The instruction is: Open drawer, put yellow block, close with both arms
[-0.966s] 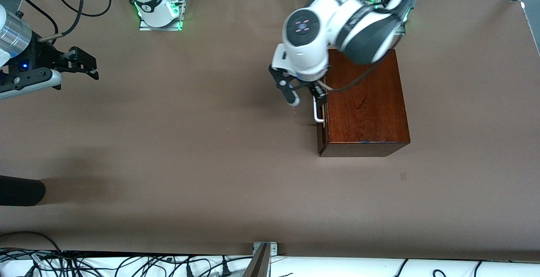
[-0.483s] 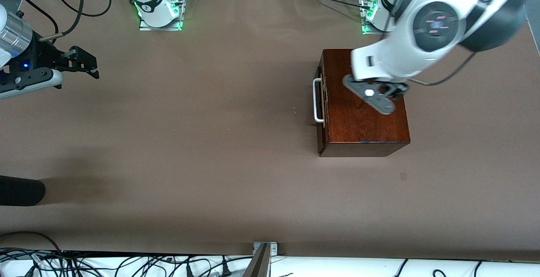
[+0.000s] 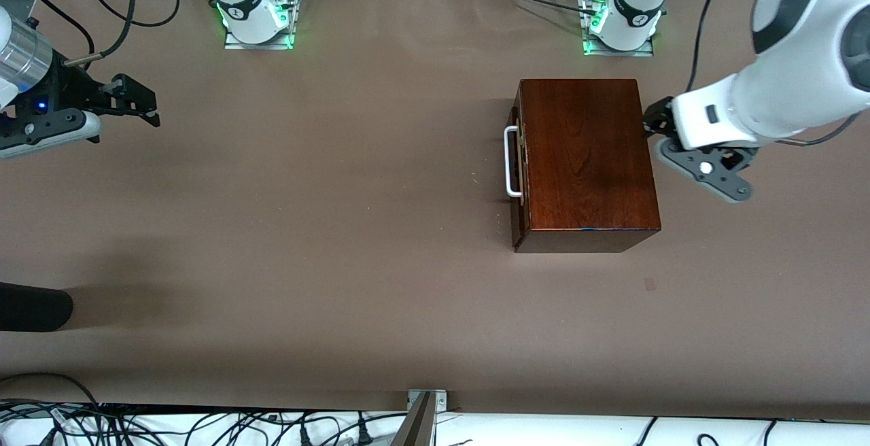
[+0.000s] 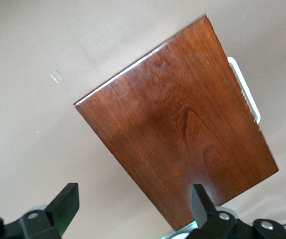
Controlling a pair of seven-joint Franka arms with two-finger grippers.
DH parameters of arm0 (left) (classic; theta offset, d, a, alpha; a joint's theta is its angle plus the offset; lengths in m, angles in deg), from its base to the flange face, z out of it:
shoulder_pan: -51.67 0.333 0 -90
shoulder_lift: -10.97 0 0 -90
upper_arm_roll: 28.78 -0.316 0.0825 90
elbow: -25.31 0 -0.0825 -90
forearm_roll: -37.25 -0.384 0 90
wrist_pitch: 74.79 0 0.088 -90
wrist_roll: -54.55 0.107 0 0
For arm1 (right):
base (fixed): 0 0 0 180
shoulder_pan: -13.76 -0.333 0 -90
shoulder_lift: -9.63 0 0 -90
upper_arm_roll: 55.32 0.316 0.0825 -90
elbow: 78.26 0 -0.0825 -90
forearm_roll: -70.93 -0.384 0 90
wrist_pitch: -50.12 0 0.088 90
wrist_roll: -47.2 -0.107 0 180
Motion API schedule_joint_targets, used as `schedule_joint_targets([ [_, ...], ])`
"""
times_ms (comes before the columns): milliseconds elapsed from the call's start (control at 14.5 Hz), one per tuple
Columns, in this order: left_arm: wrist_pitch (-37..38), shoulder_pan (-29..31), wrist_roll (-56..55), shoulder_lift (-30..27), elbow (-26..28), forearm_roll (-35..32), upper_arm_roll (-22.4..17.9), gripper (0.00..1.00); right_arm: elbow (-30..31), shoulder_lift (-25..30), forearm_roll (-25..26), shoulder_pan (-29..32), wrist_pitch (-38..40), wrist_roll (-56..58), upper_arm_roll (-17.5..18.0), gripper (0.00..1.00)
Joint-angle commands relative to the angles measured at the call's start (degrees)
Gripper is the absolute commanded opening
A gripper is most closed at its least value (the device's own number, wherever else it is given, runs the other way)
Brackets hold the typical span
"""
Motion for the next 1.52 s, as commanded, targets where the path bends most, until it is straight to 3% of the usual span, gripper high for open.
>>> schedule_joint_targets([
  [0, -6.95, -1.37, -0.19, -8.57, 10.78, 5.89, -8.30, 1.00, -0.39, 0.58, -0.12, 0.00, 0.89, -0.16, 0.13, 1.00],
  [207, -10.23, -0.85, -7.28, -14.13, 15.03, 4.33, -10.60, 1.00, -0.48, 0.58, -0.12, 0.00, 0.80, -0.16, 0.21, 1.00],
  [414, -10.14, -0.67, -15.37, -15.19, 15.48, -0.15, -9.99, 1.00, -0.39, 0.49, -0.12, 0.00, 0.63, -0.16, 0.13, 1.00],
  [690, -10.23, 1.35, -22.68, -17.03, 15.66, -1.04, -9.99, 1.00, -0.39, 0.40, -0.12, 0.00, 0.27, -0.16, 0.04, 1.00],
  [828, -10.58, 2.49, -26.55, -20.45, 19.40, -0.69, -9.99, 1.00, -0.39, 0.49, -0.12, 0.00, 0.62, -0.16, 0.04, 1.00],
  [966, -13.47, 2.50, -26.21, -23.62, 23.55, -0.96, -9.99, 1.00, -0.47, 0.40, -0.12, 0.00, 0.36, -0.07, 0.04, 1.00],
  [1448, -11.46, 2.32, -26.47, -23.28, 23.48, -1.39, -7.97, 1.00, -0.39, 0.40, -0.03, 0.00, 0.36, 0.10, 0.04, 1.00],
])
